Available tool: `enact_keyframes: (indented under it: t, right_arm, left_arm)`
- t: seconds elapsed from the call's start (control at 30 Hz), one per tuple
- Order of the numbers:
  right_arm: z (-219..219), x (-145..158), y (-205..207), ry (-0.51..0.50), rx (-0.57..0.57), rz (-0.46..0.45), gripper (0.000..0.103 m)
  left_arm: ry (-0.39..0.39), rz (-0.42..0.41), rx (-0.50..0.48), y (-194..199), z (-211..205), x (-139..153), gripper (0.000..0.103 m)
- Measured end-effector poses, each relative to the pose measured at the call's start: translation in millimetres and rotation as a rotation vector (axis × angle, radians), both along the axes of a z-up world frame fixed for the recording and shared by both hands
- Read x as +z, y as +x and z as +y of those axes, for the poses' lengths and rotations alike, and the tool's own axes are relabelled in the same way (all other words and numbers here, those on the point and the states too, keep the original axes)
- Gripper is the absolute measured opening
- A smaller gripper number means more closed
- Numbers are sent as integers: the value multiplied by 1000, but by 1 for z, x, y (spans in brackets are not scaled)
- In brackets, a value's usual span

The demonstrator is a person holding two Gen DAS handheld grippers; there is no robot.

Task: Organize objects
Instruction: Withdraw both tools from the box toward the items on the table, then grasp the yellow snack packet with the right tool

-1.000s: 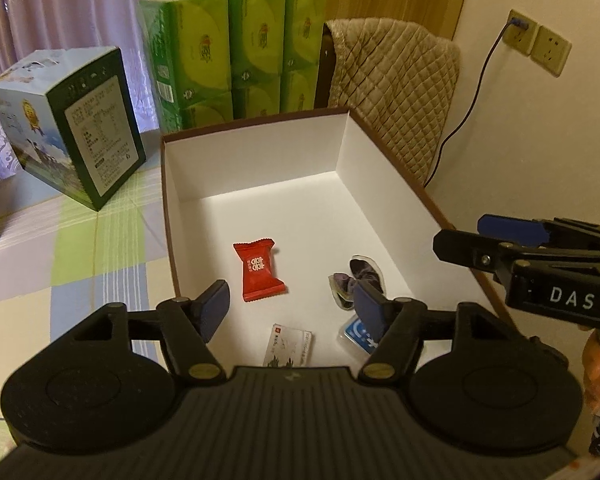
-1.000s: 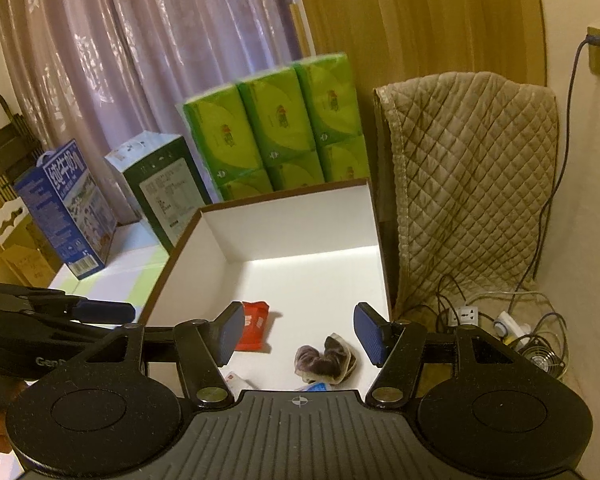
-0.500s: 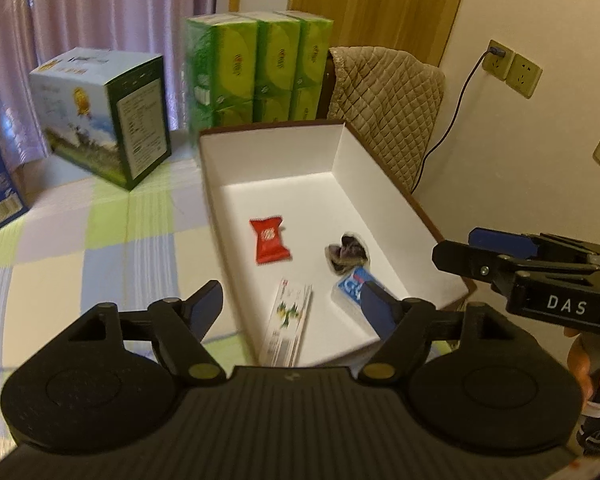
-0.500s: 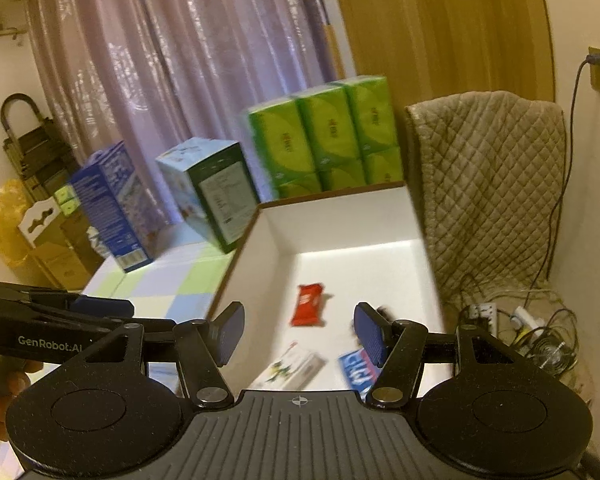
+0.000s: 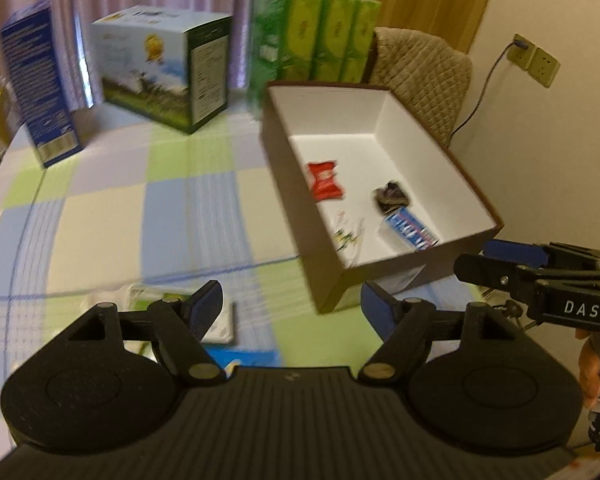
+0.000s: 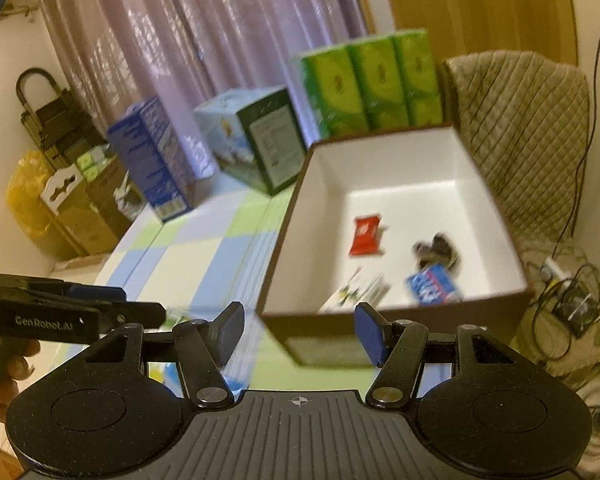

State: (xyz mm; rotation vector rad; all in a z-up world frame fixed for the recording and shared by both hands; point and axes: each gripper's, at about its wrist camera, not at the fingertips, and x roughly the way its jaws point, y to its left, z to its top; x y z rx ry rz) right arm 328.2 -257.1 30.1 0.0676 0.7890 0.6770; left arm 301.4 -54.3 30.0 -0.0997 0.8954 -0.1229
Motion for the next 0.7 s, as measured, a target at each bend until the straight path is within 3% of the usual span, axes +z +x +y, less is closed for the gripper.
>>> enact_keyframes:
  t: [0.7]
  right_arm:
    - [112,-49,-61,-85,205,101,58]
  left_arm:
    - [0,156,185,-87,116,-44,73]
